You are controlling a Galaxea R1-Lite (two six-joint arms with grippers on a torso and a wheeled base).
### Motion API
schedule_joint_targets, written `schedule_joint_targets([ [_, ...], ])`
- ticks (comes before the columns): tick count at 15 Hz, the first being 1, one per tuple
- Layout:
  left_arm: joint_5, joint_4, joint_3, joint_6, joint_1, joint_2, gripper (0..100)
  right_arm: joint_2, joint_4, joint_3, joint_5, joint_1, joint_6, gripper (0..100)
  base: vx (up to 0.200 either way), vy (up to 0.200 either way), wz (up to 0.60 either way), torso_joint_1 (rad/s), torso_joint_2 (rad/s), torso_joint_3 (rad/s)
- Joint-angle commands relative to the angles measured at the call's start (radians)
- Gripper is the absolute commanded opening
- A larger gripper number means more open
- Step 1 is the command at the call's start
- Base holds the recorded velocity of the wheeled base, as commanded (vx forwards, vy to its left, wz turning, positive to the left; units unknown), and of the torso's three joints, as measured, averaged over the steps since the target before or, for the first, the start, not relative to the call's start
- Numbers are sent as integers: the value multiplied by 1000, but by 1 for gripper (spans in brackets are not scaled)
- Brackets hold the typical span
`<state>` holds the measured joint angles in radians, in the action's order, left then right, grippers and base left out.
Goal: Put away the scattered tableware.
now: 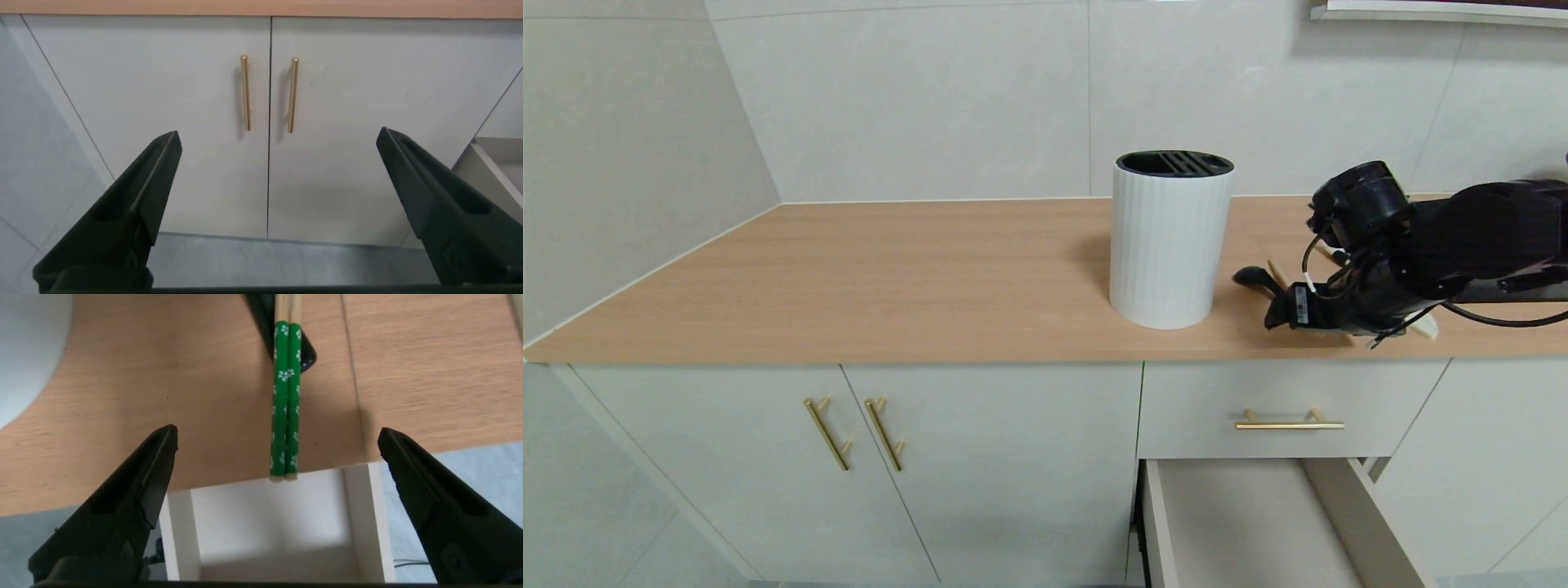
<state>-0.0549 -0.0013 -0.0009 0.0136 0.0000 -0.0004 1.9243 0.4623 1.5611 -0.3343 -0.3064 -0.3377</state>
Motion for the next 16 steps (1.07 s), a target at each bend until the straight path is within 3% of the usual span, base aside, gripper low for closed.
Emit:
schedule_joint_targets([
  [1,0,0,1,0,0,0,100,12,-1,1,0,1,0,100,0,0,0,0,0,0],
  [4,0,0,-1,0,0,0,100,18,-1,5,0,3,0,100,0,0,0,0,0,0],
  [5,0,0,1,0,0,0,100,19,-1,7,0,12,0,0,0,0,0,0,0,0],
  [13,0,0,1,0,0,0,100,-14,-1,5,0,15,-3,0,0,0,0,0,0,0],
  [16,0,0,-1,0,0,0,100,-122,9,-15,4,15,-3,0,0,0,0,0,0,0],
])
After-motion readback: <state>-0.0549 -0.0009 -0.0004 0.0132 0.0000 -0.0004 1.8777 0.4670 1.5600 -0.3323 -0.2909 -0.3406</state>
